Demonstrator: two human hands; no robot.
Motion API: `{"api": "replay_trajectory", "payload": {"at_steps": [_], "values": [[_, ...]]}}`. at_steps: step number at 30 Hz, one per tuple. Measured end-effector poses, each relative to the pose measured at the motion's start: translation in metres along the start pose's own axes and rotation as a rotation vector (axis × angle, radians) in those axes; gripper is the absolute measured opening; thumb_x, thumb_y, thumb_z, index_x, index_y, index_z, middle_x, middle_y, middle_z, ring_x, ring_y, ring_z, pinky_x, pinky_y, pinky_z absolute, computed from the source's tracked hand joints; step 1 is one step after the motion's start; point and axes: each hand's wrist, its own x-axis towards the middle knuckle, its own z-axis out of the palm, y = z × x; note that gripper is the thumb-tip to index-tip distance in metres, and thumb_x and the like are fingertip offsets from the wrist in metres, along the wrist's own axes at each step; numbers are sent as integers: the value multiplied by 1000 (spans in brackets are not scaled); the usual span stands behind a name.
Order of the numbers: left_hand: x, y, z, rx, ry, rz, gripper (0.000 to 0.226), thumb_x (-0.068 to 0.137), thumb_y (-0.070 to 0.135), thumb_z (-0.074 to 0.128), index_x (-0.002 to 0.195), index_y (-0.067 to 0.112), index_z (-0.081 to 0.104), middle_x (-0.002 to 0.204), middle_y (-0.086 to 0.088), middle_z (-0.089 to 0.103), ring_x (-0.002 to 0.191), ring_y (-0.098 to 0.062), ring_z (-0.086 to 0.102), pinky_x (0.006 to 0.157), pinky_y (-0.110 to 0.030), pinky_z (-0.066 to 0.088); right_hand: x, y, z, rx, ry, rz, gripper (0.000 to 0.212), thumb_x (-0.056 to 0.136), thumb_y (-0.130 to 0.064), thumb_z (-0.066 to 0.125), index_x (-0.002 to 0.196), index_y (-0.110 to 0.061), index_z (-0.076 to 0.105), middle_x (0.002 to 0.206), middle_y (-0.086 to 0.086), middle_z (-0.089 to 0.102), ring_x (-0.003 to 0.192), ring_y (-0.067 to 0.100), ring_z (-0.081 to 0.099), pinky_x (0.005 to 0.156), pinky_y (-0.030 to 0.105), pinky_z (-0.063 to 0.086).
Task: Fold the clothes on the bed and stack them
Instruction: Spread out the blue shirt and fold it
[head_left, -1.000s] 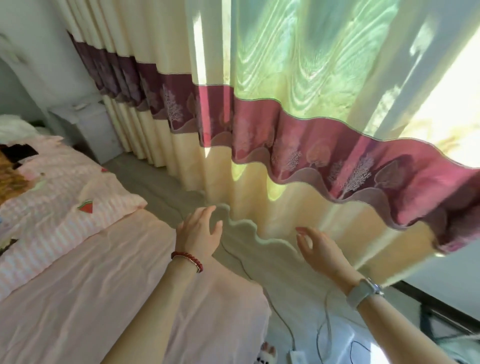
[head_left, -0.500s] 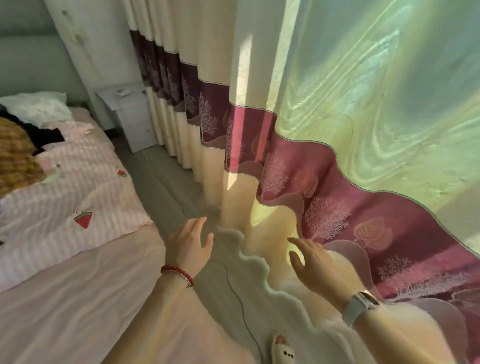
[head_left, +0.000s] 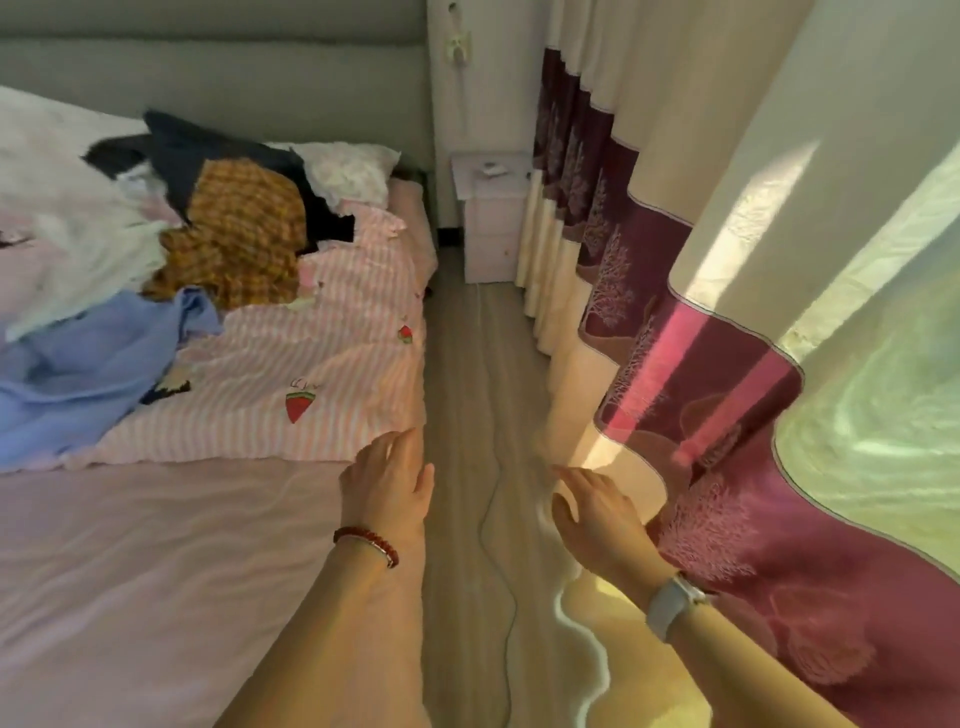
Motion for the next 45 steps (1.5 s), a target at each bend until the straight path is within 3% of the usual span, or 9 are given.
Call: {"api": "replay_trajectory", "payload": {"at_steps": [8,20,26,33,36,38,41,43,45], "values": [[84,-88,-81,74,229,-234,49,89,30,54,135,15,44,138,-9,46,125,-29,42,97,-44,39,158,-114,-18,53,-98,-363,46,96,-30,35,141,-25,33,142,-1,40,129,24,34,103,41,31],[237,-246,-145,102,304,-620,51,91,35,50,139,20,39,143,-5,39,130,-24,37,101,-40,33,400,-321,6,-129,-247,-829,46,99,-30,32,144,-20,29,145,-1,37,135,17,28,107,28,27],[276,-326,-141,44,290,-881,52,92,38,46,140,23,34,146,-1,34,133,-21,33,104,-38,32,487,-416,66,-188,-427,-1043,45,100,-30,31,143,-18,31,147,-1,34,136,16,27,109,29,26],[324,-445,-83,-40,254,-1212,60,91,35,49,144,26,22,151,-3,19,134,-25,27,101,-39,37,595,-515,199,-281,-513,-1371,41,98,-34,32,137,-23,35,134,-3,44,122,16,41,93,27,39],[340,-497,-53,-378,500,-1527,83,87,33,59,148,17,6,153,-13,13,137,-32,22,107,-44,29,628,-535,264,-397,-504,-1444,49,98,-37,30,145,-23,24,149,-2,28,136,14,25,107,30,27],[346,-530,-38,-587,730,-1698,91,83,33,65,147,10,4,145,-22,29,132,-36,32,106,-45,31,643,-545,300,-476,-493,-1502,58,96,-42,34,148,-26,14,155,2,13,143,21,11,113,41,15],[350,-564,-29,-750,1056,-1732,69,87,24,62,142,7,25,96,-20,60,98,-33,54,83,-33,43,656,-556,339,-534,-448,-1637,77,88,-51,50,149,-28,9,156,9,12,142,36,12,110,59,11],[349,-574,-32,-755,1257,-1727,27,91,19,54,109,-1,55,67,-10,50,77,-24,48,69,-26,36,660,-559,357,-607,-487,-1632,76,91,-51,44,148,-31,-3,154,6,20,141,34,16,111,56,8],[343,-568,-31,-778,1485,-1640,22,94,14,48,77,1,52,66,-7,45,77,-21,41,69,-29,33,657,-562,363,-579,-453,-1633,66,91,-43,49,148,-26,18,134,7,49,126,30,44,108,49,24]]}}
